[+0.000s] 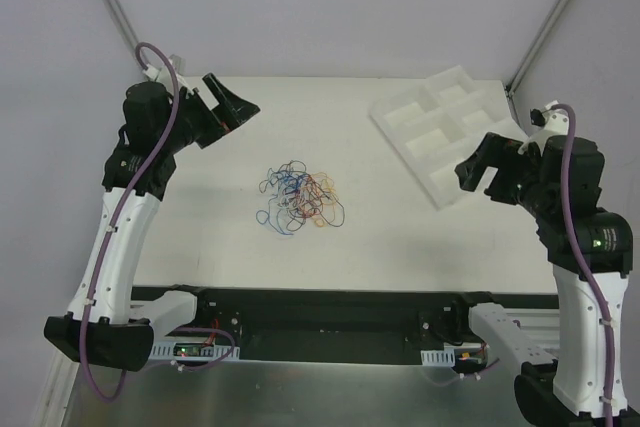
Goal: Untangle the cables
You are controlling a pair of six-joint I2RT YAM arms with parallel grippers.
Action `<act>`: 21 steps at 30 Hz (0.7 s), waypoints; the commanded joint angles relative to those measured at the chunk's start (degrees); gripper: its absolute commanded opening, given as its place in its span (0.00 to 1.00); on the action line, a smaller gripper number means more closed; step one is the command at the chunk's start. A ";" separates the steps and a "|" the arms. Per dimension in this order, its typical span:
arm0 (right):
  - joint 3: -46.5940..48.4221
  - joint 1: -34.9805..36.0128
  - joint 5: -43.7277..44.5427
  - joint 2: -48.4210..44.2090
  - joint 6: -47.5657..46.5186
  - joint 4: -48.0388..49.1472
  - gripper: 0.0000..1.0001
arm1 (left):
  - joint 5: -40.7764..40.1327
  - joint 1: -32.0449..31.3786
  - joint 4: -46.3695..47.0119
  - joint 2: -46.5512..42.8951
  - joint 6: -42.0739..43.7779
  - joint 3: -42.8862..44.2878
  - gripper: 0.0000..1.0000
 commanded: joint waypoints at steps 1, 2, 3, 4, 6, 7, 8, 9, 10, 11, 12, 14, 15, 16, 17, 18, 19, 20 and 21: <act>-3.67 -0.06 -5.32 3.91 3.27 4.38 0.96 | 5.71 -0.16 1.82 0.98 -4.80 -1.36 0.99; -4.73 -0.06 -7.07 4.35 4.23 6.13 0.96 | 7.03 -0.25 1.82 1.33 -5.94 -2.15 0.98; -5.78 0.11 -8.83 4.88 5.19 8.33 0.96 | 7.74 -0.42 1.82 1.50 -7.08 -3.20 0.99; -7.10 0.20 -10.85 5.32 6.25 10.87 0.96 | 8.44 -0.77 1.82 1.77 -7.70 -4.08 0.98; -10.09 1.60 -12.98 6.64 8.62 14.92 0.96 | 9.32 -2.00 1.82 2.12 -8.49 -6.37 0.99; -11.23 2.13 -13.68 7.51 9.42 16.25 0.96 | 9.50 -3.14 1.82 2.21 -9.02 -7.42 0.98; -12.11 3.53 -14.99 9.00 9.86 17.56 0.96 | 9.42 -4.45 1.82 2.38 -9.37 -8.48 0.98; -13.25 4.67 -16.22 10.67 10.38 18.97 0.96 | 9.33 -5.86 1.74 2.65 -9.81 -9.36 0.98; -14.31 5.55 -17.80 12.08 11.17 20.46 0.96 | 8.98 -7.70 1.82 3.00 -10.43 -10.15 0.98; -16.41 6.61 -20.08 13.75 12.49 22.91 0.96 | 8.72 -9.11 1.91 3.17 -10.87 -10.94 0.98; -17.91 7.66 -22.01 15.33 14.24 25.38 0.96 | 8.36 -10.86 1.82 3.52 -10.87 -11.47 0.98; -20.29 10.03 -25.88 19.46 17.93 31.08 0.99 | 7.57 -13.77 1.91 4.05 -11.05 -12.27 0.98; -20.73 11.18 -26.51 22.09 19.43 33.20 0.97 | 7.66 -14.65 1.91 4.49 -11.13 -12.44 0.98; -21.00 12.58 -26.86 24.90 20.23 34.79 0.95 | 7.92 -15.27 1.82 4.93 -11.14 -12.62 0.97; -21.26 14.07 -27.22 27.19 20.49 36.54 0.93 | 8.44 -15.62 1.82 5.54 -11.05 -12.53 0.95; -21.26 15.31 -27.05 29.82 20.85 37.69 0.91 | 9.32 -15.80 1.82 6.33 -10.53 -12.27 0.93; -21.00 16.36 -27.04 33.33 21.37 38.75 0.88 | 10.72 -15.89 1.82 6.86 -9.91 -11.92 0.91; -21.09 16.98 -27.74 35.71 22.59 40.41 0.84 | 11.52 -15.89 1.47 7.48 -9.21 -11.31 0.89; -21.09 17.60 -28.79 38.17 23.91 42.52 0.79 | 11.70 -15.89 1.04 7.66 -8.33 -10.52 0.89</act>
